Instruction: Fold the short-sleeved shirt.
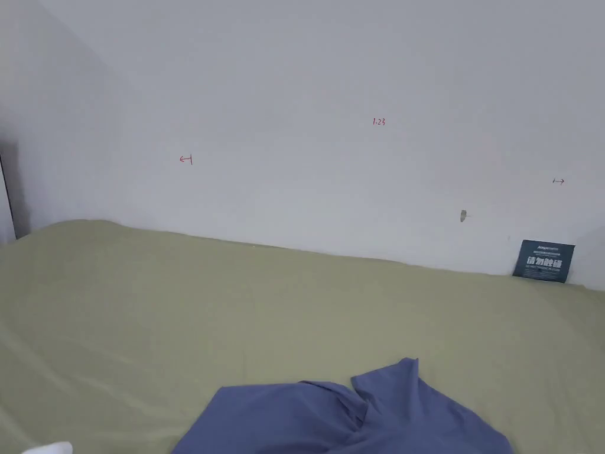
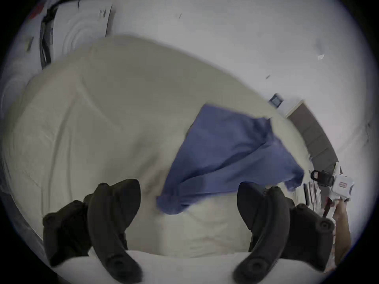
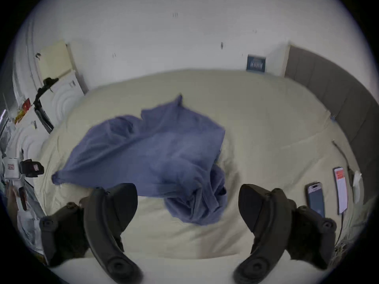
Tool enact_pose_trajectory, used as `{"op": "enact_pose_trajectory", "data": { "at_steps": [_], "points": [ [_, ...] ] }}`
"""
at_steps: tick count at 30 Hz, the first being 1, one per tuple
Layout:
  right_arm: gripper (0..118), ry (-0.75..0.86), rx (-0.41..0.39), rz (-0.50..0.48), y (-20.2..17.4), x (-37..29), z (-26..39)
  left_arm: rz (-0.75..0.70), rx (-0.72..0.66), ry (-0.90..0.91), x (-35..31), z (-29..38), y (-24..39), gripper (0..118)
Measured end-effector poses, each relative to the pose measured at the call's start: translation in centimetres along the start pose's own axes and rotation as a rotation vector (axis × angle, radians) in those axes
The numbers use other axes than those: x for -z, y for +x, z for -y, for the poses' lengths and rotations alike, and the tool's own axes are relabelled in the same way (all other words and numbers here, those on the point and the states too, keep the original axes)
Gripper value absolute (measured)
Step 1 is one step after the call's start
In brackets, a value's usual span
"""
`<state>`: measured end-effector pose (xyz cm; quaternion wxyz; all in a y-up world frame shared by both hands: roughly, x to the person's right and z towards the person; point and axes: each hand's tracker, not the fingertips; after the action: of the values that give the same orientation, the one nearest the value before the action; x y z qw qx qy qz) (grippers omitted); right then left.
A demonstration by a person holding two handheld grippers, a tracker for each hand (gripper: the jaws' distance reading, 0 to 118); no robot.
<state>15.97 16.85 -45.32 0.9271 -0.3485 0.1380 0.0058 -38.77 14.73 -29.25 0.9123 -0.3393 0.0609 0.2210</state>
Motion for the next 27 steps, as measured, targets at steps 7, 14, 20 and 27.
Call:
{"op": "enact_pose_trajectory", "data": {
  "at_steps": [7, 14, 20, 27],
  "points": [
    [9, -0.039, -0.057, 0.072, -3.5, -5.3, 3.9, -0.086, 0.192, 0.093, -3.7, 4.1, 3.1, 23],
    [0, -0.088, 0.029, -0.013, -4.7, -5.6, 6.7, -0.092, 0.136, -0.047, -1.5, 5.8, 0.0, 0],
    [0, -0.108, -0.007, -0.017, -5.1, -4.5, 6.3, -0.015, 0.238, -0.182, 3.2, 3.0, -1.6, 100],
    [0, -0.135, -0.031, -0.008, -4.7, -3.3, 6.2, -0.068, 0.307, -0.24, 7.7, 2.4, -1.2, 16]
  ]
}}
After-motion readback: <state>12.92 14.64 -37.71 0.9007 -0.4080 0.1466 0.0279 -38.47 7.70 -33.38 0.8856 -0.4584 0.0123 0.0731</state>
